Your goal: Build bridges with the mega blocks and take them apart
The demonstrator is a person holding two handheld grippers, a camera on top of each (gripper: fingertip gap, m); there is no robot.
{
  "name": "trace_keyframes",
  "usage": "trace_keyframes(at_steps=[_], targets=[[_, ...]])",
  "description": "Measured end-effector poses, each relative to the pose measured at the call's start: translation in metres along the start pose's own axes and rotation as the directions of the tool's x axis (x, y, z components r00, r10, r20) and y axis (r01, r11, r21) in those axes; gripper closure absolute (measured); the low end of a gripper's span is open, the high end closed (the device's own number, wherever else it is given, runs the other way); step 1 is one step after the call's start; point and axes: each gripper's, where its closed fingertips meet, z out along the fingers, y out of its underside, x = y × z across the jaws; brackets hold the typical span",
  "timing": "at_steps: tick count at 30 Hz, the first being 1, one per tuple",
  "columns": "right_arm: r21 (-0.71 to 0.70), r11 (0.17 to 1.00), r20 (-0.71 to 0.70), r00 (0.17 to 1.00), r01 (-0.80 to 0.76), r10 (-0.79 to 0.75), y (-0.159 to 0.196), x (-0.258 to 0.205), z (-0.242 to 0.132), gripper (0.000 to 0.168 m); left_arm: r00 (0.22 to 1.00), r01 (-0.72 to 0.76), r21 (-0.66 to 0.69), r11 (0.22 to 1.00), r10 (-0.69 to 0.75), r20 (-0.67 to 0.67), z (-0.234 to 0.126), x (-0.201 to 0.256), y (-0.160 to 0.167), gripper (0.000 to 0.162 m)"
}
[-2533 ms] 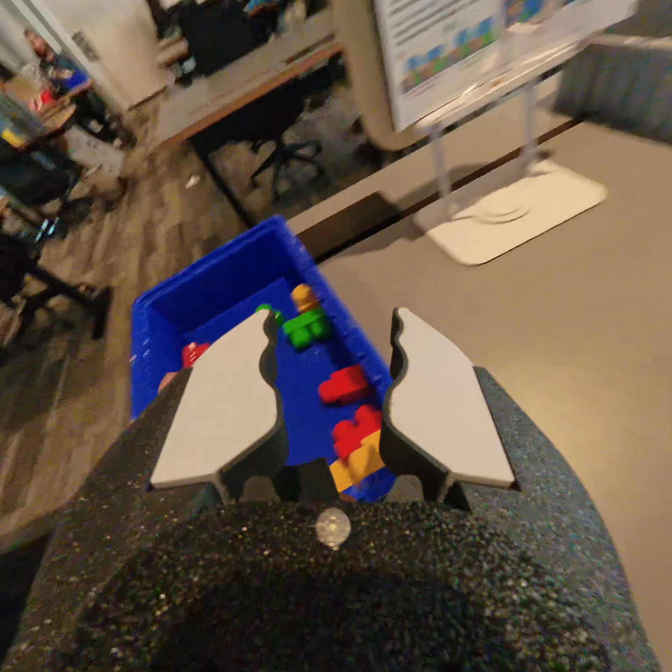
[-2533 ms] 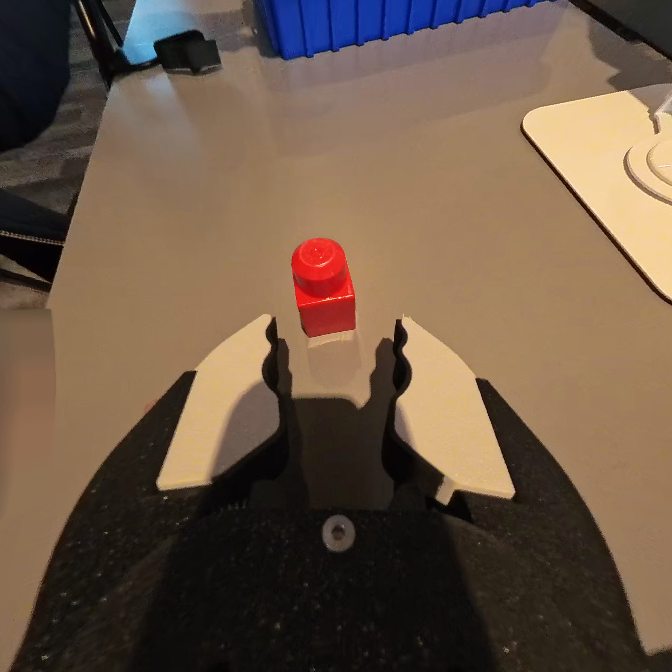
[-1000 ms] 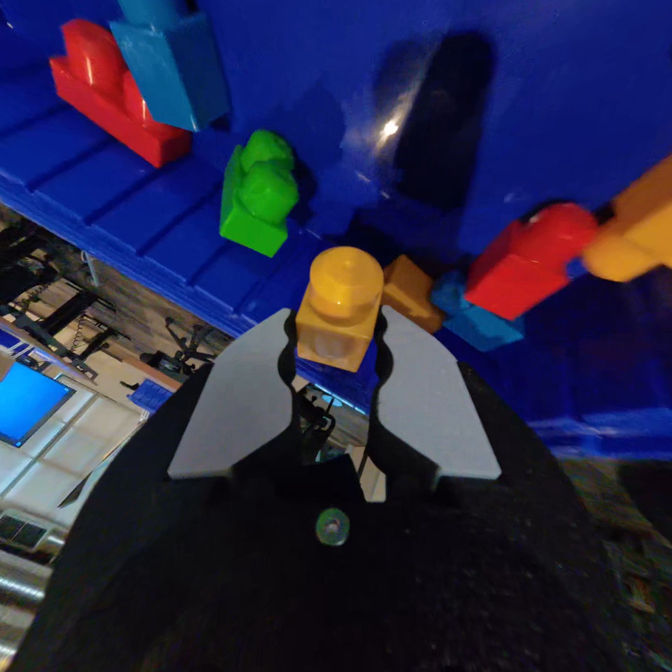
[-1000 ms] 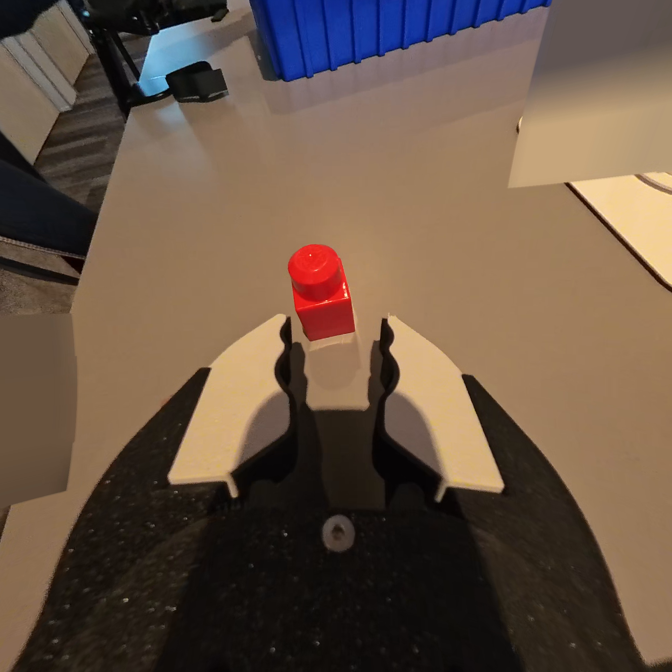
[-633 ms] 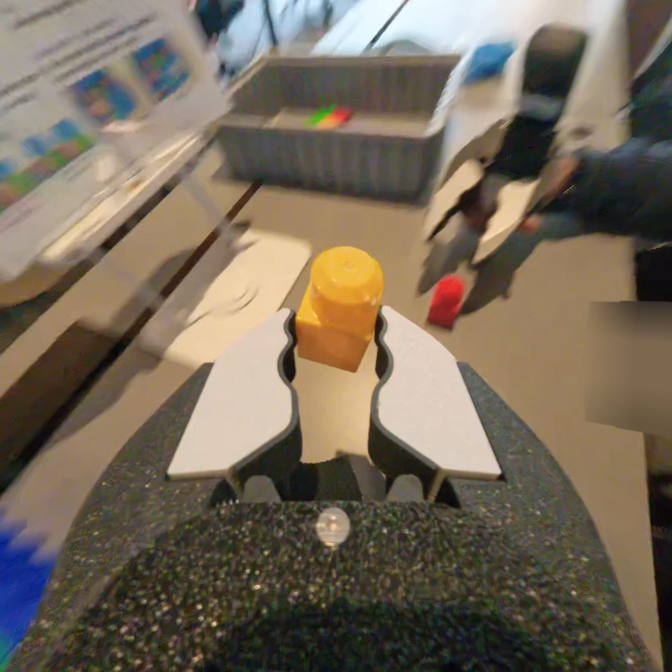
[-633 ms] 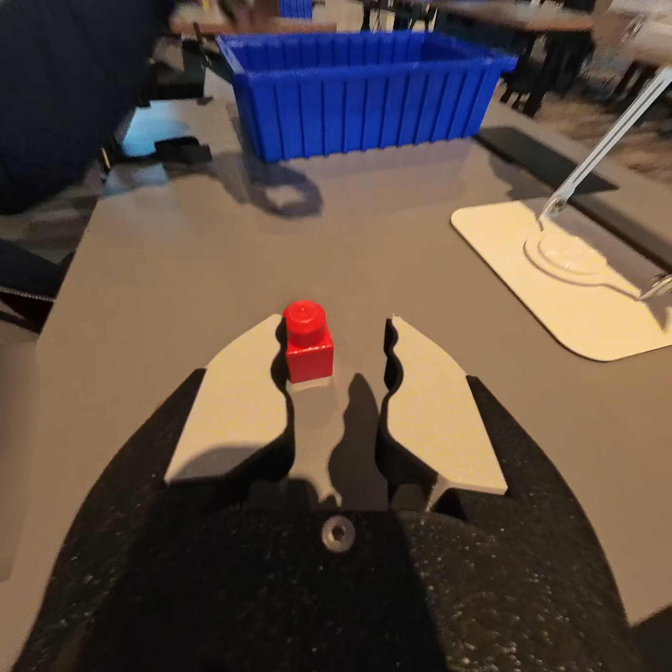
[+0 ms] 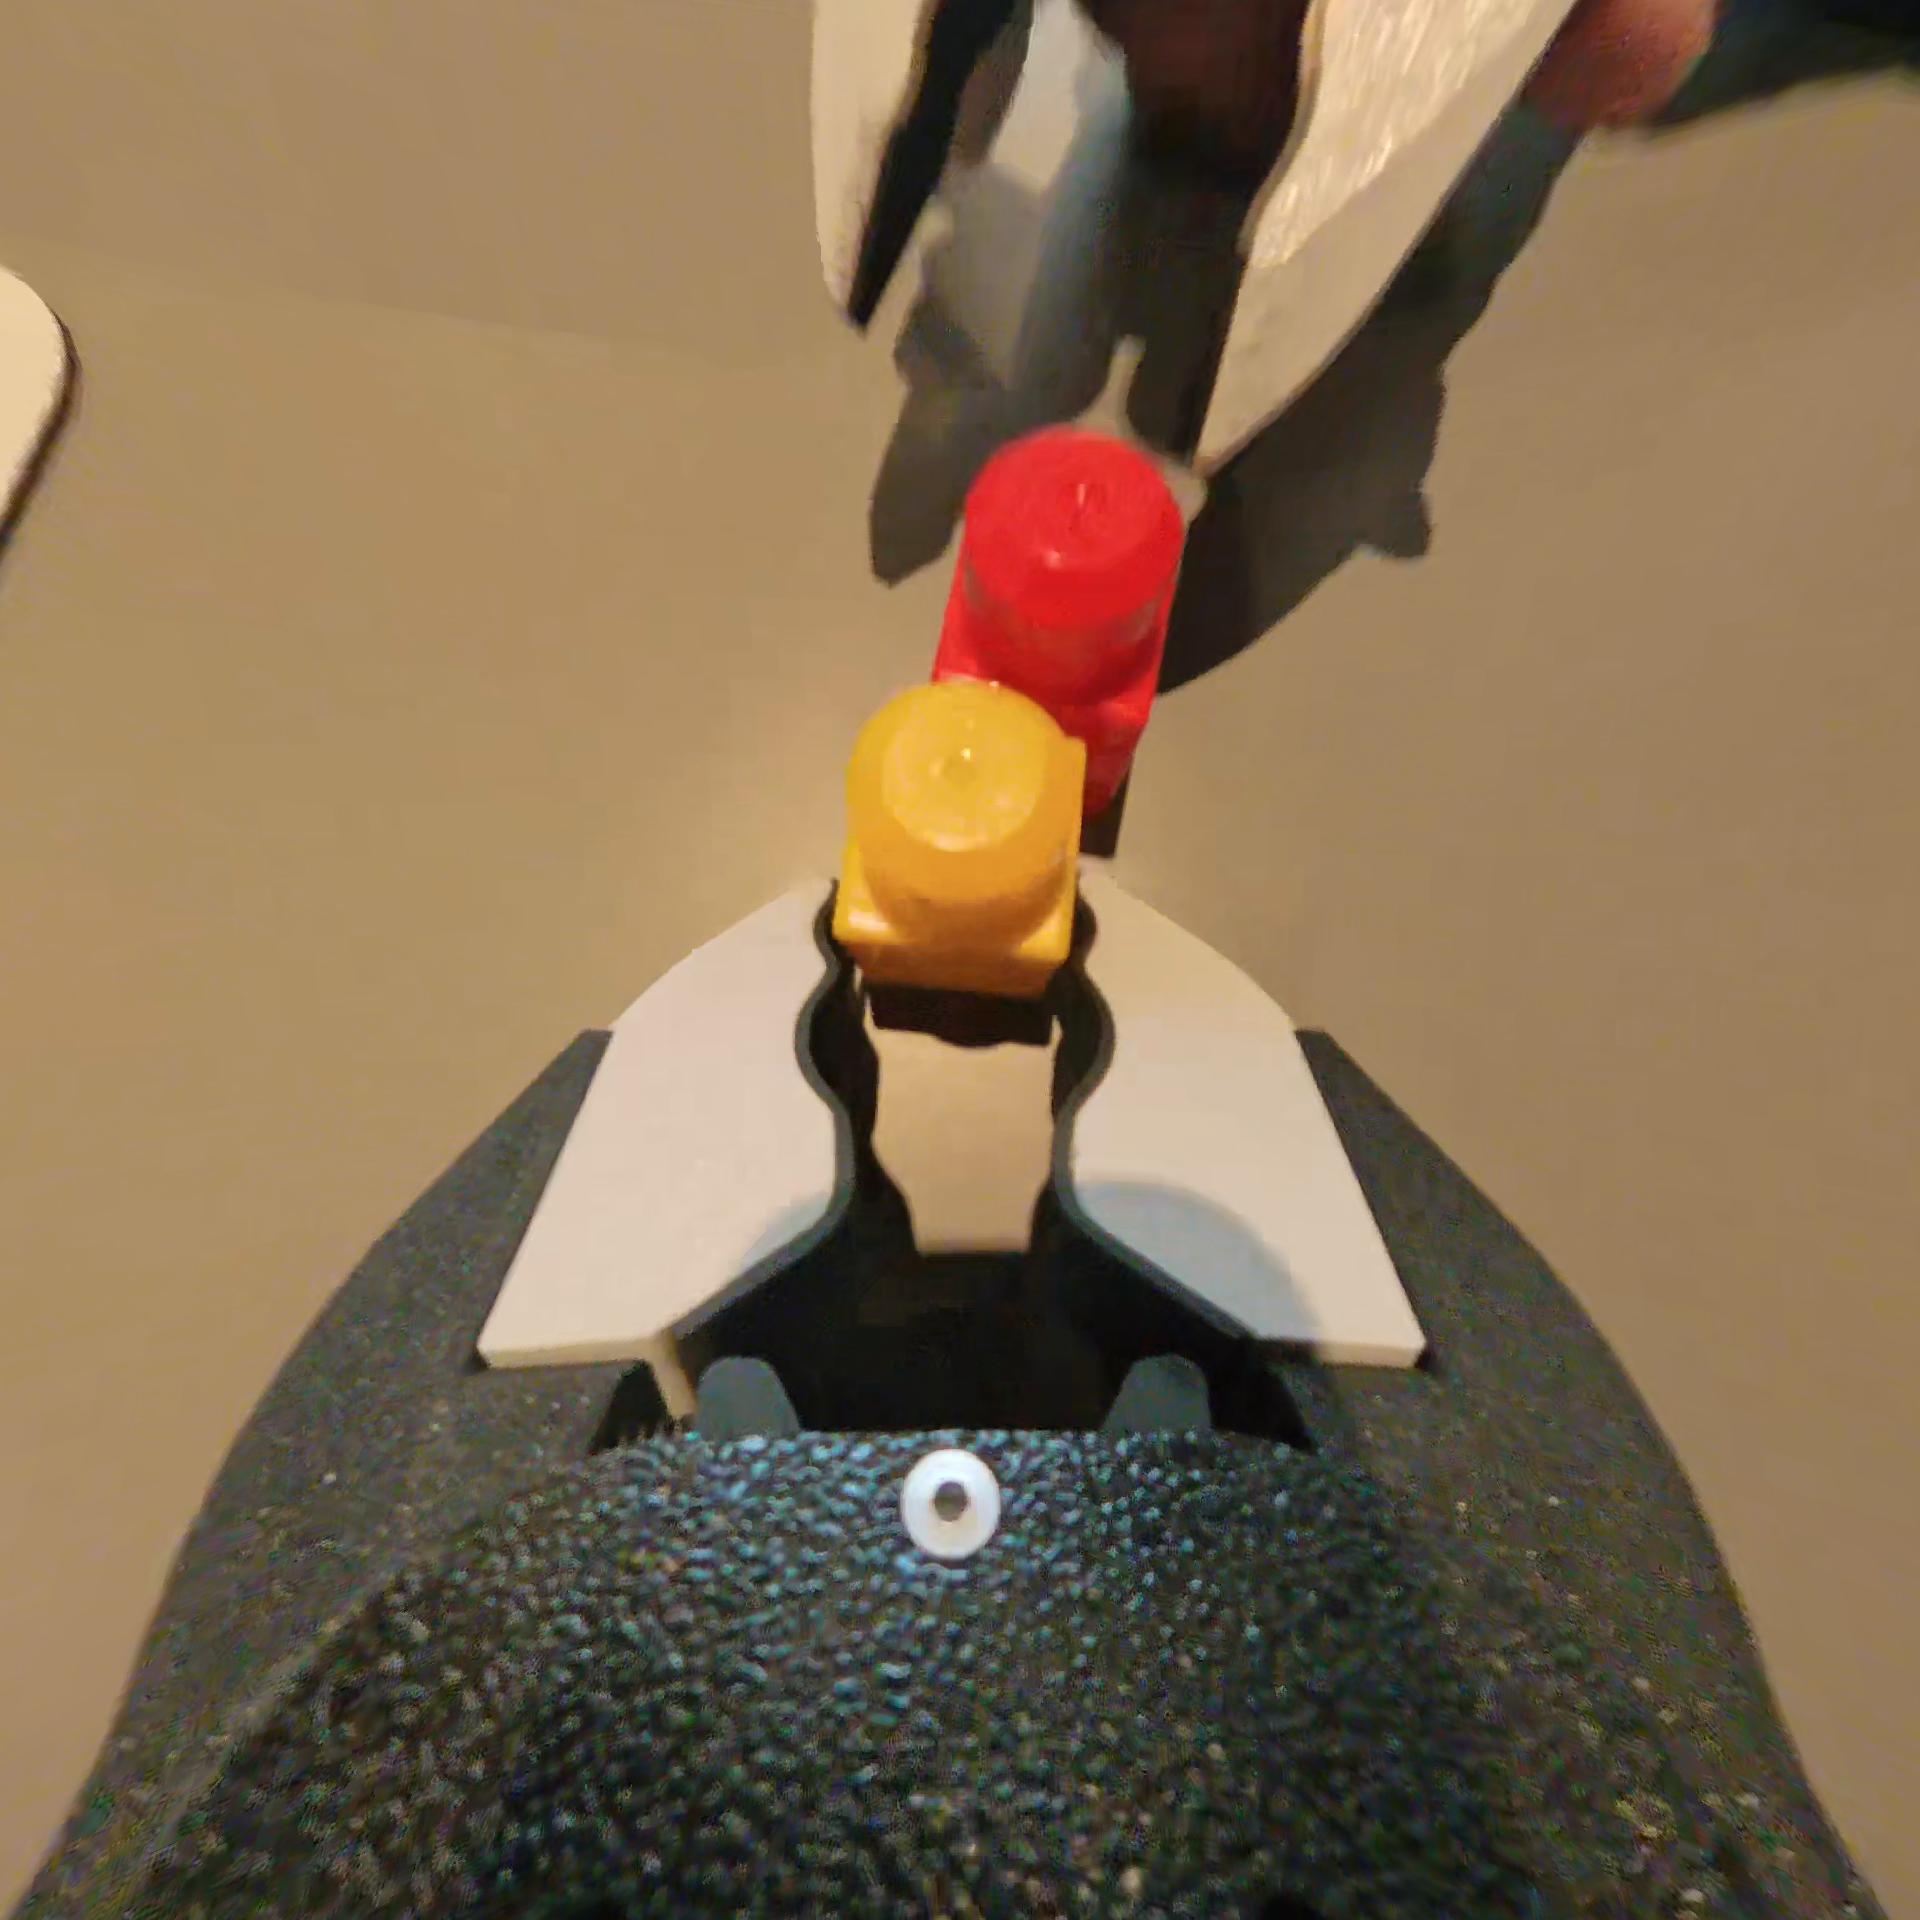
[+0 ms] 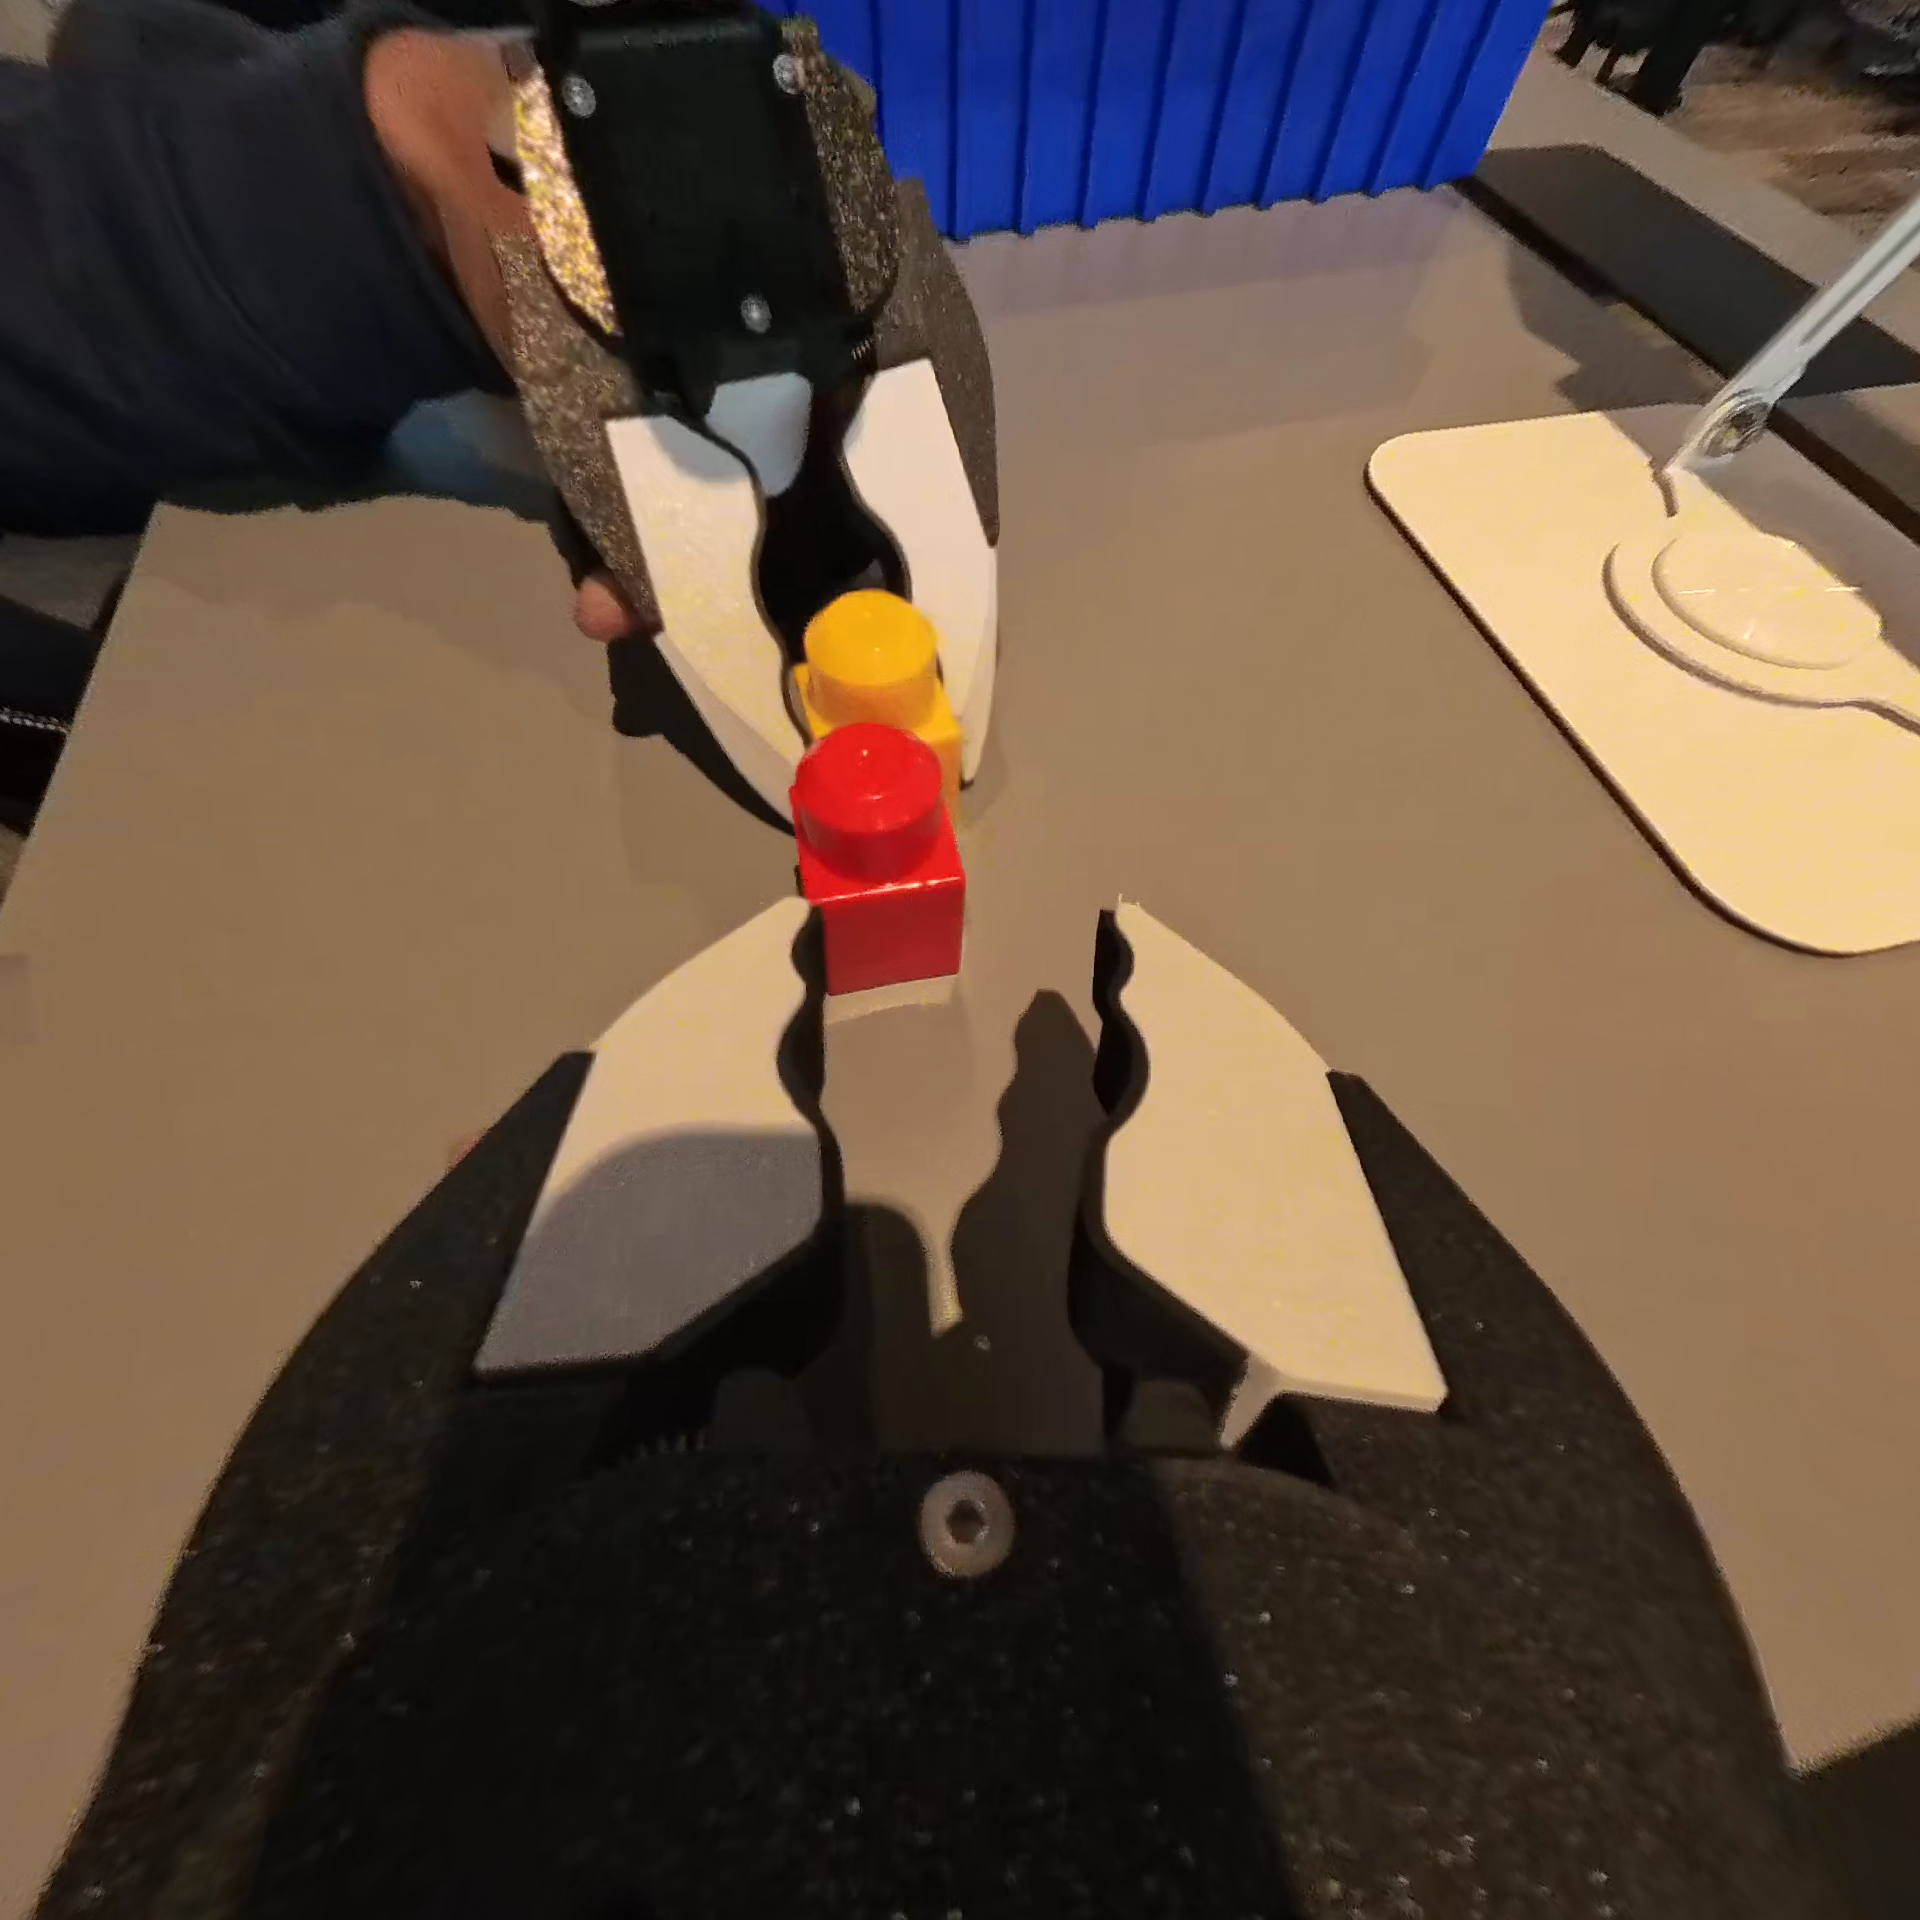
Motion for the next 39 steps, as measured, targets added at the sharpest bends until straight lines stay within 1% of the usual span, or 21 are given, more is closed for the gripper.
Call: trace_keyframes(at_steps=[4,7,9,11,17,21,25,28,30,31,33,39], targets=[[-0.015,1.0,-0.002,1.0,0.01,-0.01,0.002,-0.001,0.002,0.119,1.0,-0.005,0.008,1.0,0.004,0.011,-0.001,0.0,0.0,0.123],[-0.003,1.0,-0.001,1.0,-0.004,0.004,0.001,0.0,0.0,0.119,1.0,-0.011,0.005,1.0,0.011,-0.01,-0.001,0.004,0.0,0.112],[0.003,1.0,0.001,1.0,-0.012,0.012,0.0,0.001,-0.001,0.119,1.0,-0.017,0.002,1.0,0.017,-0.011,0.0,0.005,0.0,0.099],[0.001,1.0,0.003,1.0,-0.014,0.014,0.001,0.001,-0.001,0.119,1.0,-0.018,0.002,1.0,0.018,-0.009,0.0,0.005,0.0,0.096],[-0.034,0.999,-0.006,1.0,0.01,-0.01,0.005,-0.001,0.002,0.121,0.999,-0.03,-0.009,0.999,0.03,-0.018,-0.003,0.007,0.003,0.103],[-0.074,0.996,0.006,0.999,0.04,-0.039,0.009,-0.006,0.006,0.125,0.997,-0.072,-0.026,0.997,0.071,-0.022,-0.011,0.006,0.01,0.116],[-0.125,0.987,0.053,0.994,0.098,-0.092,0.015,-0.017,0.011,0.123,0.996,-0.094,-0.016,0.995,0.094,0.002,-0.008,0.004,0.006,0.111],[-0.195,0.972,0.03,0.992,0.129,-0.126,0.022,-0.017,0.019,0.116,0.994,-0.111,-0.004,0.994,0.111,0.017,-0.005,0.002,0.002,0.109],[-0.232,0.963,0.013,0.99,0.137,-0.137,0.025,-0.015,0.024,0.114,0.991,-0.131,0.006,0.991,0.131,0.014,-0.003,0.004,0.0,0.116],[-0.242,0.961,0.004,0.99,0.137,-0.14,0.025,-0.014,0.026,0.117,0.991,-0.137,0.011,0.99,0.137,0.007,-0.003,0.005,-0.001,0.123],[-0.25,0.958,-0.011,0.99,0.137,-0.144,0.024,-0.013,0.029,0.13,0.989,-0.149,0.019,0.989,0.149,0.001,-0.001,0.007,-0.003,0.125],[-0.241,0.963,-0.008,0.992,0.121,-0.126,0.022,-0.013,0.03,0.131,0.988,-0.156,0.035,0.987,0.156,-0.013,-0.002,0.008,-0.004,0.125]])
